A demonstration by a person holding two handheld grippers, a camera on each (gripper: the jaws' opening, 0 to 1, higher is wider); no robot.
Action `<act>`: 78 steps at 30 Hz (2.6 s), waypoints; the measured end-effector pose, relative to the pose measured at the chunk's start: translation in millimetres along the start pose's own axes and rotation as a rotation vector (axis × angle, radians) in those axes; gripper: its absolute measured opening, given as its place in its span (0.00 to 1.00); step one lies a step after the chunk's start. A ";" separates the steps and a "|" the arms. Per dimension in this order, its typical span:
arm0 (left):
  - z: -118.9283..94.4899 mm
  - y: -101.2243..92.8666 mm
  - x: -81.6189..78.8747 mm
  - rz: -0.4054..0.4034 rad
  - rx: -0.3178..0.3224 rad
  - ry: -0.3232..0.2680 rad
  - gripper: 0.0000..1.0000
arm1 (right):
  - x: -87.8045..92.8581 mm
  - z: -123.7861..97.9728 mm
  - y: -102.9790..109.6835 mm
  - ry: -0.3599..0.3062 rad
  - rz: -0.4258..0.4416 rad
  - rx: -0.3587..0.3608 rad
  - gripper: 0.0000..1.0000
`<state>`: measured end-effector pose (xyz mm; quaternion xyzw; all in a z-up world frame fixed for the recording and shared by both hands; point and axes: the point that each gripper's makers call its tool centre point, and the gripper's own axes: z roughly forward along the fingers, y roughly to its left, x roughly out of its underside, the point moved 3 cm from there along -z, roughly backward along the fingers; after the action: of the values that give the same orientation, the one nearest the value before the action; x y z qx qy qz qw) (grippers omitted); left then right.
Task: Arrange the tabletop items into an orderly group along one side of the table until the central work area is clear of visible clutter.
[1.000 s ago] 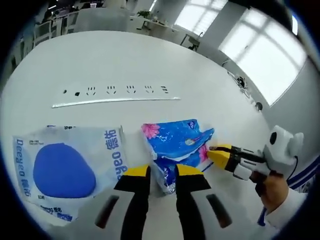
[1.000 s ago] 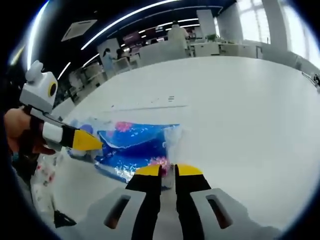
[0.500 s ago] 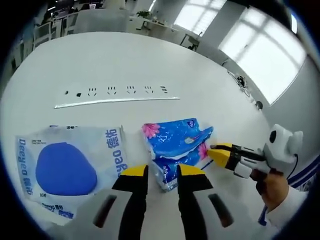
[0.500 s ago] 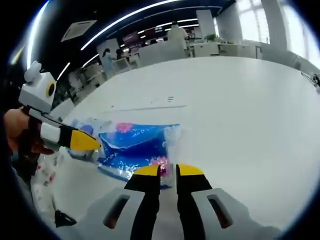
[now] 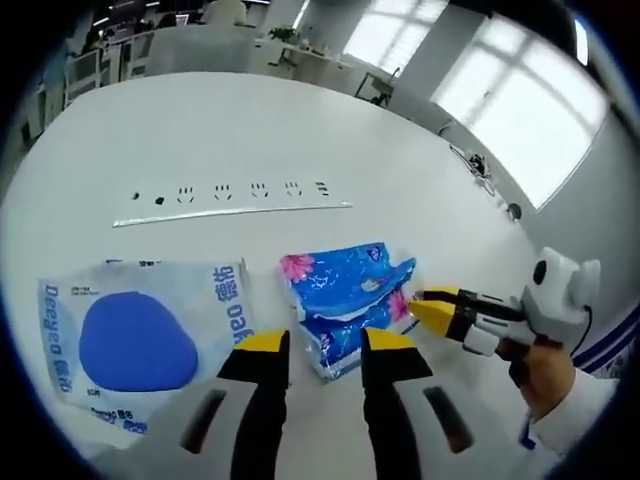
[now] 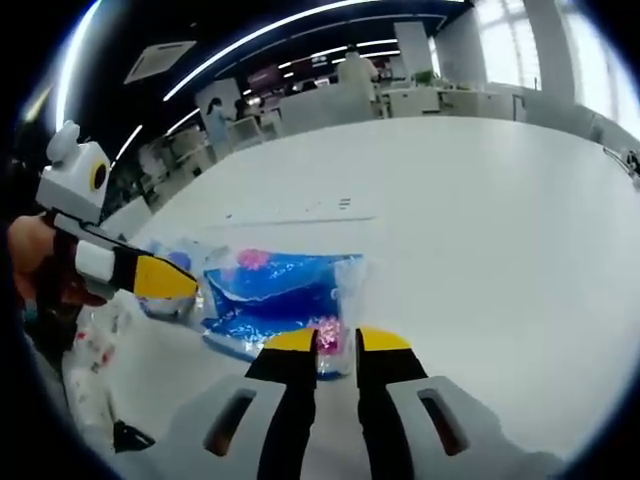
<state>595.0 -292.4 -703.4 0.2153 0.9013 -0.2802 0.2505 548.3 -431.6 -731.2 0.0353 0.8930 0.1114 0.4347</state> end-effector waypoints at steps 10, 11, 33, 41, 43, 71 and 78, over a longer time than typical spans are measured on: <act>-5.8 -5.7 -2.9 0.049 0.024 -0.017 0.38 | -4.2 -5.2 1.2 -0.005 -0.013 0.002 0.18; -6.1 -6.1 -3.1 0.053 0.028 -0.017 0.39 | -4.6 -5.4 1.1 -0.008 -0.013 0.001 0.18; -34.5 -8.7 -13.7 0.158 0.101 -0.070 0.65 | -15.6 -26.9 15.3 -0.035 -0.051 -0.029 0.43; -50.5 -5.8 -16.9 0.177 0.120 -0.085 0.69 | -23.0 -37.5 20.3 -0.054 -0.060 -0.040 0.52; -54.6 -5.9 -17.5 0.181 0.124 -0.090 0.70 | -24.8 -40.4 21.3 -0.059 -0.064 -0.040 0.53; -124.3 -14.9 15.6 0.341 0.196 -0.112 0.82 | -19.6 -91.6 72.5 -0.077 -0.155 -0.106 0.63; -138.9 -16.2 28.0 0.364 0.201 -0.115 0.84 | -8.5 -103.6 84.9 -0.060 -0.169 -0.123 0.63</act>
<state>518.5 -212.5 -613.2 0.3819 0.7993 -0.3310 0.3253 469.5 -367.7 -643.2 -0.0635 0.8709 0.1279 0.4702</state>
